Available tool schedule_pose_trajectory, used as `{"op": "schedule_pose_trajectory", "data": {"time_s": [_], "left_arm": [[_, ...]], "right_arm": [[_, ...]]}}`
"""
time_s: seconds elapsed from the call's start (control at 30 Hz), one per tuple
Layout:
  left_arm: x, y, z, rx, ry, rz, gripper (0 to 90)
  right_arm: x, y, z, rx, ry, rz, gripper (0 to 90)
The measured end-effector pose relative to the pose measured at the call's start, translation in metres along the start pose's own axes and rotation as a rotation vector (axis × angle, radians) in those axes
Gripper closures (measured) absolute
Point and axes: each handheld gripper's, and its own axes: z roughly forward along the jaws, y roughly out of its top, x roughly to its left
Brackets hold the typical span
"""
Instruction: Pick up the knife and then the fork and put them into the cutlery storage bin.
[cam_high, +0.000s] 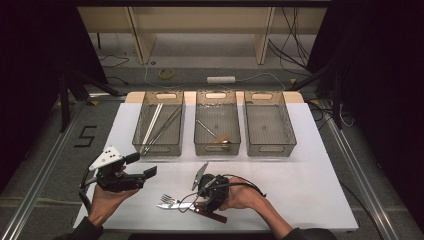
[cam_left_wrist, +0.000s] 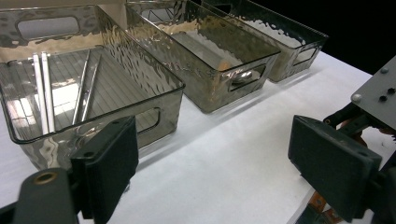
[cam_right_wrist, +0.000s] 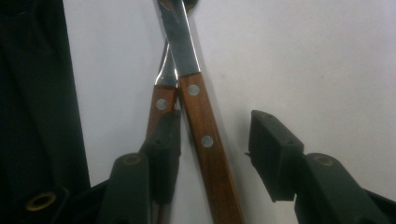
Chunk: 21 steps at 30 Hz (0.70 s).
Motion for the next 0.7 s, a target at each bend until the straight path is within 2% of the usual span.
{"op": "schedule_pose_trajectory", "data": {"time_s": [0.37, 0.53, 0.6, 0.7], "left_arm": [[0.0003, 0.0000, -0.0002, 0.001, 0.000, 0.000, 15.7], [0.0002, 0.0001, -0.0002, 0.001, 0.000, 0.001, 15.7], [0.0003, 0.0001, -0.0003, 0.001, 0.000, 0.001, 15.7], [0.0002, 0.0001, -0.0003, 0.002, 0.000, 0.002, 15.8]], "right_arm": [[0.0007, 0.0015, 0.0048, 0.012, 0.008, -0.034, 63.2], [0.0020, 0.0020, 0.0053, 0.013, -0.002, -0.031, 64.7], [0.0032, 0.0024, 0.0047, 0.028, -0.006, -0.046, 65.8], [0.0049, 0.0020, 0.0054, 0.017, -0.009, -0.049, 68.8]]}}
